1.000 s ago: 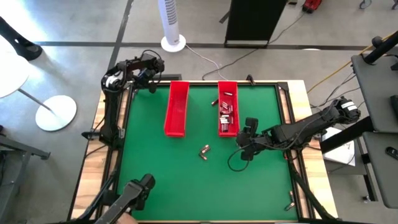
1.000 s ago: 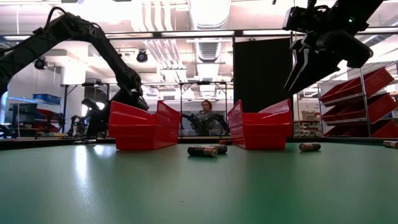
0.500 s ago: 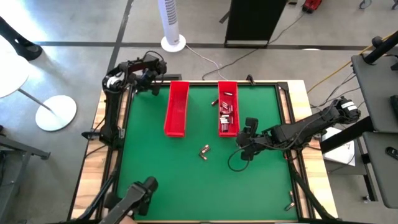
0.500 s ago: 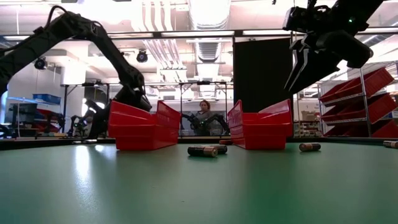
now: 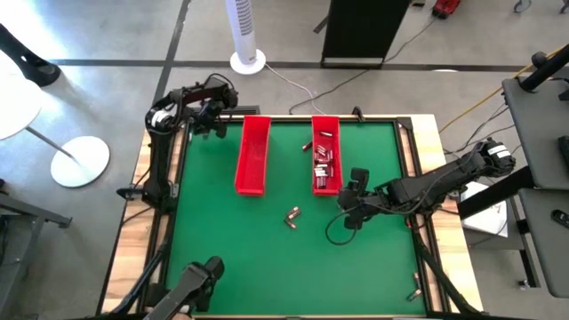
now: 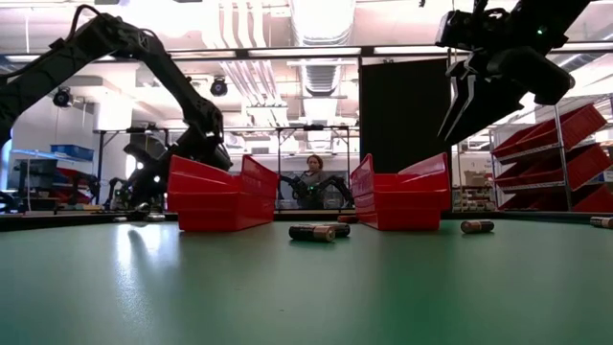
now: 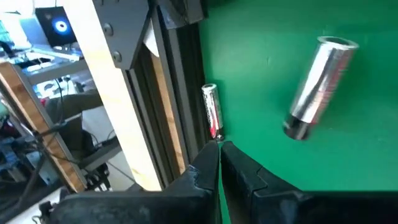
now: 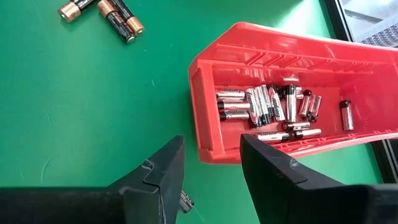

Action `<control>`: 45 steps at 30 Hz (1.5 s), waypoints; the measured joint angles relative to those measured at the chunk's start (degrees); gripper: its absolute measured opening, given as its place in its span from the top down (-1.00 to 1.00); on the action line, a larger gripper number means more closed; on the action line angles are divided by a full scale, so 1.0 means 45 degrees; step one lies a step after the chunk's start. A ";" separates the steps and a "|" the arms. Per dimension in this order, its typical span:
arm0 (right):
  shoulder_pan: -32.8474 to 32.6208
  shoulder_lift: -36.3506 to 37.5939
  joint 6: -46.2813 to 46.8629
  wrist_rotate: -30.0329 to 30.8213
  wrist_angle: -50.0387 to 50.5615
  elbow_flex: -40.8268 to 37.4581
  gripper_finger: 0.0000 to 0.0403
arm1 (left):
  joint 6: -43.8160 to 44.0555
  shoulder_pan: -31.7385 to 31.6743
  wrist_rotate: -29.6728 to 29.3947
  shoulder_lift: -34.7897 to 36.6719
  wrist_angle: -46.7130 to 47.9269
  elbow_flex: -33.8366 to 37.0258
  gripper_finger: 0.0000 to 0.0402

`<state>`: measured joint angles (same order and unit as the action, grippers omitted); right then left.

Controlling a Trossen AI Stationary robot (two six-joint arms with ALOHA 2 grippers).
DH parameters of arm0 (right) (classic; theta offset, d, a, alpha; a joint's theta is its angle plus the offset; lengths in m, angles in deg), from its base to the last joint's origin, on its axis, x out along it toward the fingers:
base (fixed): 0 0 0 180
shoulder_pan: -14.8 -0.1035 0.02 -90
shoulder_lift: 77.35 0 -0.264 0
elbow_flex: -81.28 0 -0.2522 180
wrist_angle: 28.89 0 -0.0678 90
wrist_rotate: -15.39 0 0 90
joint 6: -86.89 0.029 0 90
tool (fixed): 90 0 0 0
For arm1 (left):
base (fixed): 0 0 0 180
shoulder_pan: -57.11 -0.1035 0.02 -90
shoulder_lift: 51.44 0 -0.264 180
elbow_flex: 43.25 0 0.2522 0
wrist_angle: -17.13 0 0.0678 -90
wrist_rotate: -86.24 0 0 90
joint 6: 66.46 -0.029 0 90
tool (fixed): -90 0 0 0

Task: Sort batteries
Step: Put the silver battery into the right red bin

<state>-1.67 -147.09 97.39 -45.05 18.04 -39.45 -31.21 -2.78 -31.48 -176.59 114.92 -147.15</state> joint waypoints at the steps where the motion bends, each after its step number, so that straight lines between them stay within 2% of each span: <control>1: 0.0000 0.0000 0.0000 -0.0005 0.0000 0.0000 0.25 | 0.0171 -0.0021 -0.0004 -0.0018 -0.0006 0.0038 1.00; 6: 0.0000 0.0000 0.0022 -0.0007 0.0005 0.0000 0.27 | 0.0834 -0.0220 -0.0146 -0.0082 -0.0442 0.0781 1.00; 10: 0.0000 0.0000 0.0161 -0.0039 0.0088 0.0000 0.31 | 0.1419 -0.0433 -0.0976 -0.0085 -0.0411 0.1539 1.00; 13: 0.0000 0.0000 0.0197 -0.0039 0.0184 0.0000 0.34 | 0.1523 -0.0364 -0.1386 -0.0091 -0.0573 0.1548 1.00; 19: 0.0000 0.0000 0.0227 -0.0035 0.0181 0.0000 0.37 | 0.1477 -0.0377 -0.1386 -0.0091 -0.0719 0.1587 1.00; 34: 0.0000 0.0000 0.0330 -0.0034 0.0189 0.0000 0.26 | 0.0645 -0.0363 -0.1391 -0.0091 -0.0881 0.1469 1.00; 45: 0.0000 0.0000 0.0282 -0.0024 0.0185 0.0000 0.36 | 0.0319 -0.0359 -0.1032 -0.0086 -0.1072 0.1456 1.00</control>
<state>-1.67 -147.09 98.66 -45.16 18.87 -39.45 -29.77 -4.40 -36.12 -176.98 110.10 -140.60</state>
